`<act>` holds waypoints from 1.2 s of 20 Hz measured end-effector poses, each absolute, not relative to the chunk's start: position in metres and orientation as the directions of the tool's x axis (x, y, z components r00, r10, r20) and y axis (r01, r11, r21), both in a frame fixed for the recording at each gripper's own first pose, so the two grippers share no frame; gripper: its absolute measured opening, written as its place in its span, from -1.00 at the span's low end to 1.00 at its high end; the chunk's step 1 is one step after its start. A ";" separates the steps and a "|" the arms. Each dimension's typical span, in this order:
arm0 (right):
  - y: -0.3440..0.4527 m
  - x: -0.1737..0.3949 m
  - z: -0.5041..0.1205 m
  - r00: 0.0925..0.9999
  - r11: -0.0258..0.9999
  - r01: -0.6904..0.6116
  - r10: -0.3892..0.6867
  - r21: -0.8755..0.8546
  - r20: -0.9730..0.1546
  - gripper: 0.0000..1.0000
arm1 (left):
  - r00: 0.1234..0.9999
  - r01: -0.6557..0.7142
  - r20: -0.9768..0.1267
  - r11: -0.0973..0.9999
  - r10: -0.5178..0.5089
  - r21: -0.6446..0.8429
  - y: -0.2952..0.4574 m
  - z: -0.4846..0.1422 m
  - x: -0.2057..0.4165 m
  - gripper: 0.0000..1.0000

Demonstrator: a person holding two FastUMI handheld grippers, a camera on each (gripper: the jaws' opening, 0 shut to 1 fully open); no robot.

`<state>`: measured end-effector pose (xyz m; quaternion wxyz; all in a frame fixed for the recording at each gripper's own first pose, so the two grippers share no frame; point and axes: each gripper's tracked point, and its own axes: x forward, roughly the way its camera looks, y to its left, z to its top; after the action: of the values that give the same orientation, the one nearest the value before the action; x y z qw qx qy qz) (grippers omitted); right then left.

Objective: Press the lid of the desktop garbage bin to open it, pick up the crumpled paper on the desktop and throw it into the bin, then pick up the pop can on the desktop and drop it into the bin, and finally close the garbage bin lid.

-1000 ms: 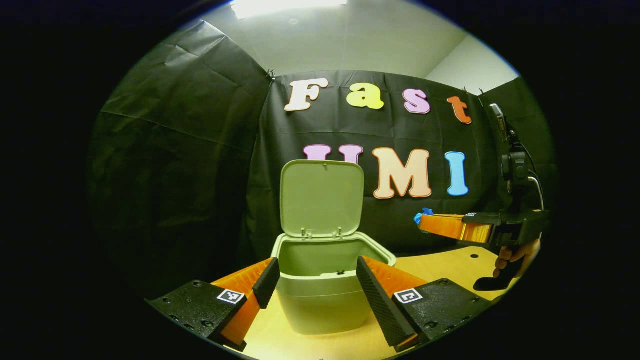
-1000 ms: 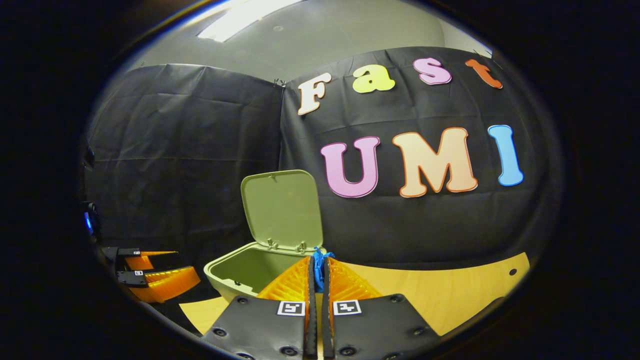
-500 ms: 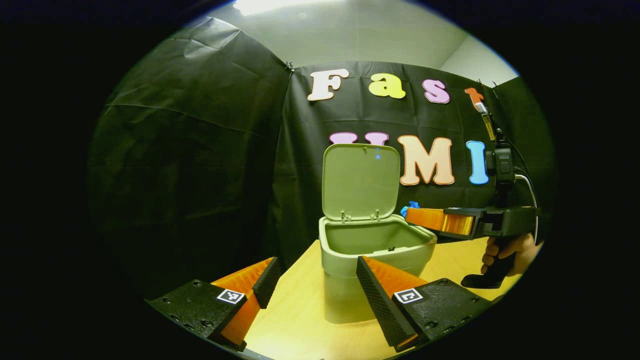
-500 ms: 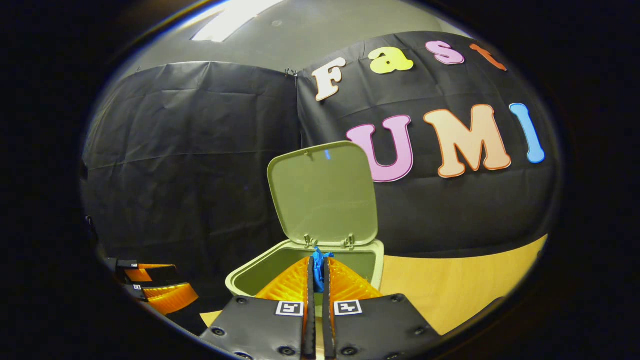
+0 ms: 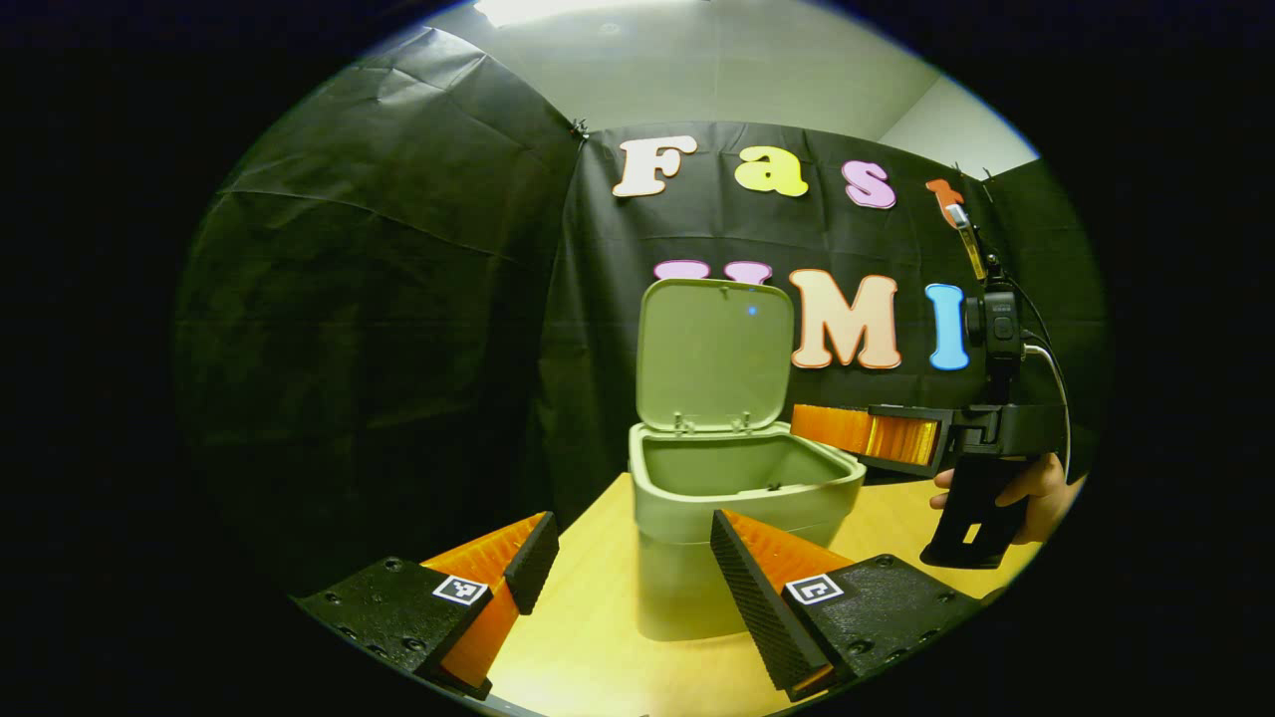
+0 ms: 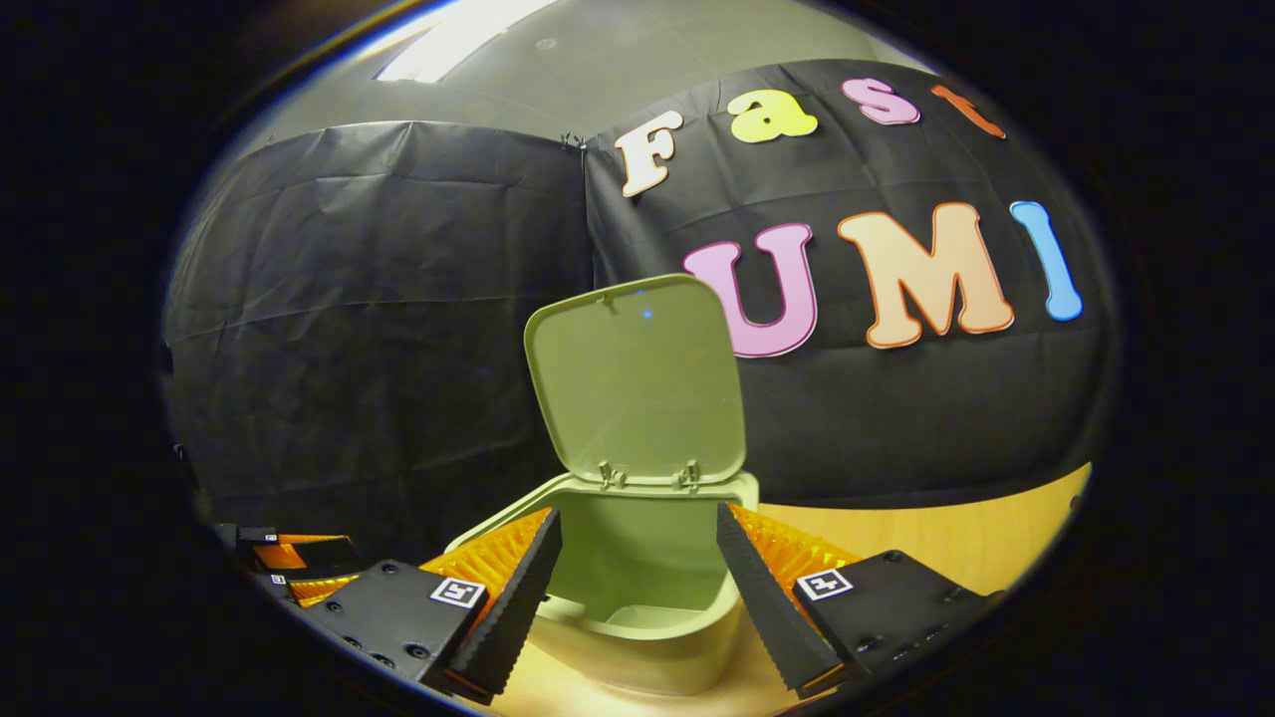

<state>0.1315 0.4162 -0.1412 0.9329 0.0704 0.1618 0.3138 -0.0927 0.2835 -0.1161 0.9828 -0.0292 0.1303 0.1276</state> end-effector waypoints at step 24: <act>0.040 0.095 -0.157 0.925 0.988 -0.106 0.141 0.115 -0.353 0.89 | 0.866 0.154 -0.444 0.967 -0.231 -0.204 0.020 -0.226 -0.026 0.87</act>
<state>0.0951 0.0404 -0.1568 0.9799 0.0471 0.1834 0.0629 -0.0260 0.0202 -0.2265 0.9624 -0.0812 0.2391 -0.1000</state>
